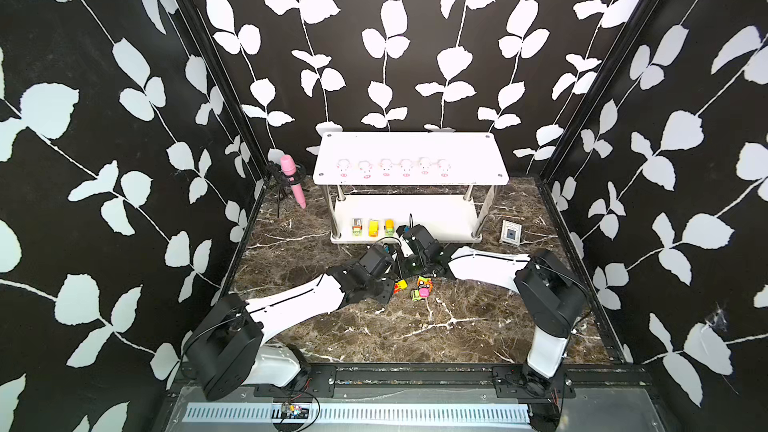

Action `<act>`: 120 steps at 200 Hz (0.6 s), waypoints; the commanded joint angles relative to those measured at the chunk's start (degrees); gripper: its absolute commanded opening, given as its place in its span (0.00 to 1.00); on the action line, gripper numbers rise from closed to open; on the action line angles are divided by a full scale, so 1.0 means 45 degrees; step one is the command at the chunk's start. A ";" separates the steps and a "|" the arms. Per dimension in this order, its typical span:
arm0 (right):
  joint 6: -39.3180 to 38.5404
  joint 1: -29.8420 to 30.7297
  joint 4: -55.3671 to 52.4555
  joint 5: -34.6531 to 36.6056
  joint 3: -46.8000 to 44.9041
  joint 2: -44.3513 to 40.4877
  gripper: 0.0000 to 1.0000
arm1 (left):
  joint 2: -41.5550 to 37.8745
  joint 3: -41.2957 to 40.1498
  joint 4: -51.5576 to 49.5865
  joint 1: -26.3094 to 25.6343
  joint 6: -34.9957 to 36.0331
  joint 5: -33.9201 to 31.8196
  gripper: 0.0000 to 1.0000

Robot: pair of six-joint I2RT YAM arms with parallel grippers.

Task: Organize plastic toys on shelves
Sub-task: Adjust the plastic toy at the center of the board.

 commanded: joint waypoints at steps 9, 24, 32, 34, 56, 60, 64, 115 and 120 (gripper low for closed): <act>-0.0381 0.0066 -0.0637 -0.0345 0.0778 0.0618 0.23 | -0.0178 -0.0872 0.1472 -0.0038 -0.0767 0.3138 0.36; -0.0444 0.0073 -0.0982 -0.0175 0.0852 0.0747 0.23 | -0.0044 -0.1429 0.2261 -0.0047 -0.0962 0.3740 0.32; -0.0436 0.0073 -0.1032 -0.0014 0.0780 0.0755 0.23 | 0.0103 -0.1583 0.2422 -0.0047 -0.1076 0.3676 0.29; -0.0430 0.0073 -0.1047 0.0026 0.0774 0.0753 0.23 | 0.0154 -0.1601 0.2444 -0.0043 -0.1075 0.3648 0.28; -0.0522 0.0073 -0.1411 0.0248 0.0772 0.0831 0.22 | 0.0629 -0.1705 0.2790 -0.0036 -0.1293 0.3376 0.24; -0.0561 0.0073 -0.1501 0.0263 0.0773 0.0863 0.22 | 0.0713 -0.1691 0.2851 -0.0038 -0.1316 0.3288 0.23; -0.0585 0.0073 -0.1600 0.0269 0.0782 0.0886 0.22 | 0.0808 -0.1673 0.2867 -0.0035 -0.1336 0.3167 0.22; -0.0848 0.0197 -0.2609 0.0135 0.0669 0.0778 0.22 | 0.2293 -0.0925 0.1765 -0.0040 -0.1227 0.1051 0.18; -0.0906 0.0274 -0.2787 0.0202 0.0675 0.0735 0.22 | 0.2398 -0.0814 0.1496 -0.0031 -0.1205 0.0738 0.16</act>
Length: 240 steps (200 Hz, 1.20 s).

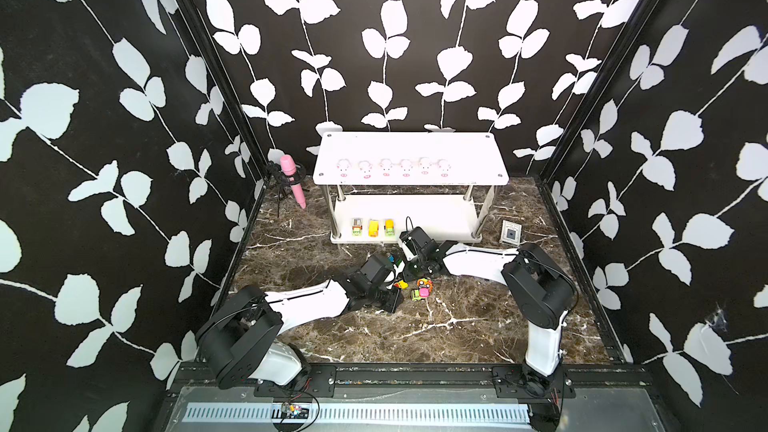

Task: Organize plastic toys on shelves
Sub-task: Adjust the plastic toy at the center of the board.

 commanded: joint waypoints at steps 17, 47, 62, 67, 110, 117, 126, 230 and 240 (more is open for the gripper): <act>-0.0760 0.0760 -0.1403 -0.0237 0.0258 -0.0332 0.22 | 0.1198 0.0676 -0.2165 0.0018 0.0034 -0.2249 0.13; -0.0941 0.0964 -0.1730 -0.0390 0.0292 -0.0415 0.22 | 0.1502 0.1096 -0.2870 0.0033 0.0190 -0.3039 0.09; -0.0933 0.1057 -0.1853 -0.0338 0.0245 -0.0434 0.22 | 0.1579 0.1237 -0.3220 0.0037 0.0163 -0.3402 0.08; -0.0900 0.1084 -0.1879 -0.0326 0.0209 -0.0444 0.22 | 0.1579 0.1261 -0.3277 0.0038 0.0199 -0.3486 0.08; -0.0588 0.1204 -0.1779 -0.0427 -0.0150 -0.0725 0.21 | 0.1104 0.1515 -0.3481 0.0038 0.0481 -0.3453 0.09; -0.0529 0.1214 -0.1710 -0.0354 -0.0218 -0.0775 0.21 | 0.0875 0.1493 -0.3422 0.0038 0.0551 -0.3298 0.11; -0.0433 0.1194 -0.1600 -0.0349 -0.0294 -0.0815 0.21 | 0.0508 0.1468 -0.3428 0.0028 0.0564 -0.3231 0.14; 0.0540 0.1354 -0.0330 -0.0958 -0.0761 -0.0962 0.21 | -0.1455 -0.0135 -0.3008 0.0216 -0.1015 -0.3469 0.21; 0.0588 0.1422 -0.0304 -0.0960 -0.0810 -0.0964 0.21 | -0.1505 -0.0295 -0.2601 0.0233 -0.1065 -0.3137 0.23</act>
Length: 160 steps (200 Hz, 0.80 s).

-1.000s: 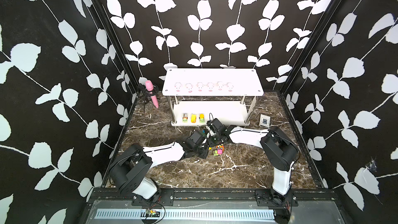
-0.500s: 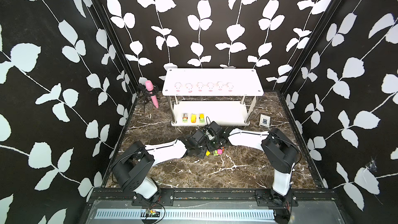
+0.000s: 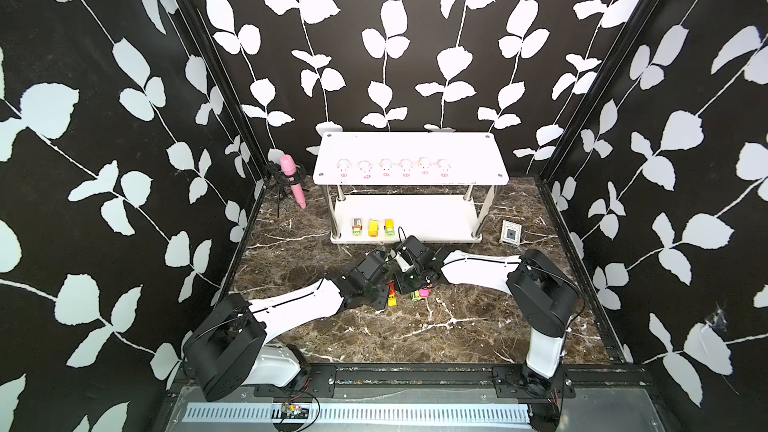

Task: Organize plastic toys on shelves
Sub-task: Adjust the plastic toy at the center of the board.

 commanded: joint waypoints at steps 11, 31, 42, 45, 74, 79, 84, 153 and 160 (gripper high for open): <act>0.0286 0.0330 0.0282 -0.0167 -0.0340 -0.0313 0.21 | -0.0227 -0.0485 0.0838 0.0077 -0.0559 0.0534 0.27; 0.0547 0.0365 0.0584 -0.0267 -0.0474 -0.0359 0.21 | -0.0303 -0.0495 0.0873 0.0078 -0.0656 0.0456 0.35; 0.0732 0.0367 0.0968 -0.0403 -0.0624 -0.0483 0.21 | -0.0332 -0.0530 0.0915 0.0073 -0.0657 0.0405 0.39; 0.0762 0.0370 0.1052 -0.0414 -0.0666 -0.0519 0.21 | -0.0332 -0.0534 0.0914 0.0077 -0.0659 0.0410 0.40; 0.1203 0.0283 0.1583 -0.0041 -0.1149 -0.1093 0.23 | -0.0167 -0.0503 0.1106 0.0078 -0.0564 0.0729 0.49; 0.1256 0.0250 0.1633 0.0073 -0.1250 -0.1210 0.24 | -0.0158 -0.0528 0.1188 0.0078 -0.0550 0.0805 0.51; 0.1310 0.0217 0.1659 0.0195 -0.1345 -0.1339 0.25 | -0.0129 -0.0522 0.1247 0.0063 -0.0540 0.0854 0.53; 0.1584 -0.0244 0.2199 0.0900 -0.2657 -0.3285 0.36 | 0.1241 -0.0171 0.2162 0.0058 -0.0813 0.1345 0.55; 0.1587 -0.0301 0.2209 0.0971 -0.2774 -0.3316 0.36 | 0.1441 -0.0060 0.2137 0.0038 -0.0814 0.1311 0.53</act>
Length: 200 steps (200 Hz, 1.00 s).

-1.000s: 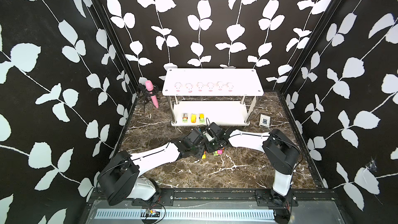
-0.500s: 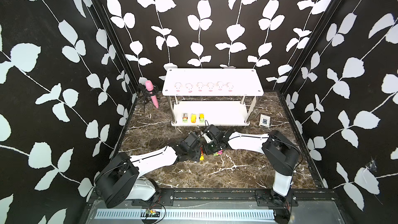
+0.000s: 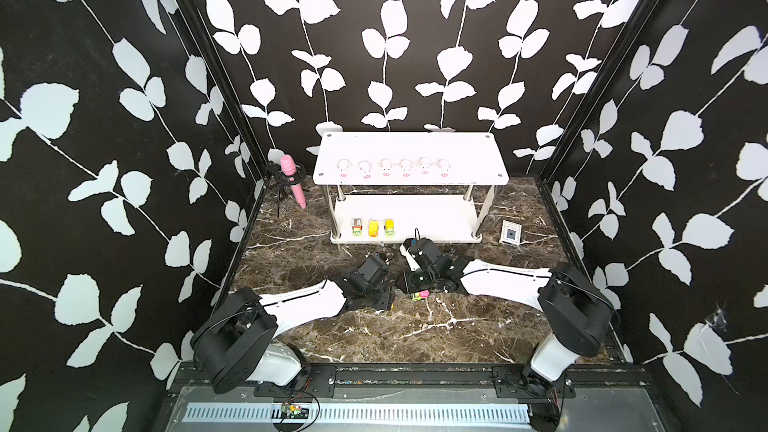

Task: Organize plastic toys on shelves
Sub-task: Adjust the plastic toy at the center of the board, then pick up the plastic toy at the center of the board.

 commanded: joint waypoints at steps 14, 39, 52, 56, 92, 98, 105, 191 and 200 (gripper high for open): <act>0.0084 -0.0250 0.0283 0.0688 -0.0779 -0.1229 0.37 | 0.0800 0.0470 0.0267 -0.0051 -0.0060 0.0094 0.47; 0.0096 -0.0369 0.0221 0.1286 -0.1265 -0.2124 0.38 | 0.1221 0.0836 -0.0111 -0.0093 0.0220 -0.0023 0.41; 0.0222 -0.0462 0.0277 0.1781 -0.1663 -0.2716 0.38 | 0.1306 0.0988 -0.0380 -0.0131 0.0364 -0.0158 0.39; 0.0265 -0.0508 0.0309 0.1898 -0.1805 -0.2901 0.38 | 0.1319 0.1037 -0.0459 -0.0152 0.0420 -0.0203 0.38; 0.0304 -0.0932 0.0275 0.2278 -0.2653 -0.4101 0.41 | 0.1735 0.1570 -0.1215 -0.0344 0.0919 -0.0635 0.42; 0.0297 -0.0975 0.0214 0.2297 -0.2734 -0.4217 0.41 | 0.1845 0.1654 -0.1278 -0.0383 0.0993 -0.0705 0.45; 0.0299 -0.1031 0.0166 0.2322 -0.2801 -0.4307 0.41 | 0.1957 0.1741 -0.1354 -0.0425 0.1047 -0.0778 0.46; 0.0319 -0.1286 0.0102 0.2332 -0.3419 -0.4995 0.42 | 0.2037 0.2295 -0.1904 -0.0970 0.1011 -0.1426 0.21; 0.0283 -0.1281 0.0102 0.2349 -0.3442 -0.5053 0.42 | 0.1773 0.2376 -0.1972 -0.0991 0.1033 -0.1356 0.20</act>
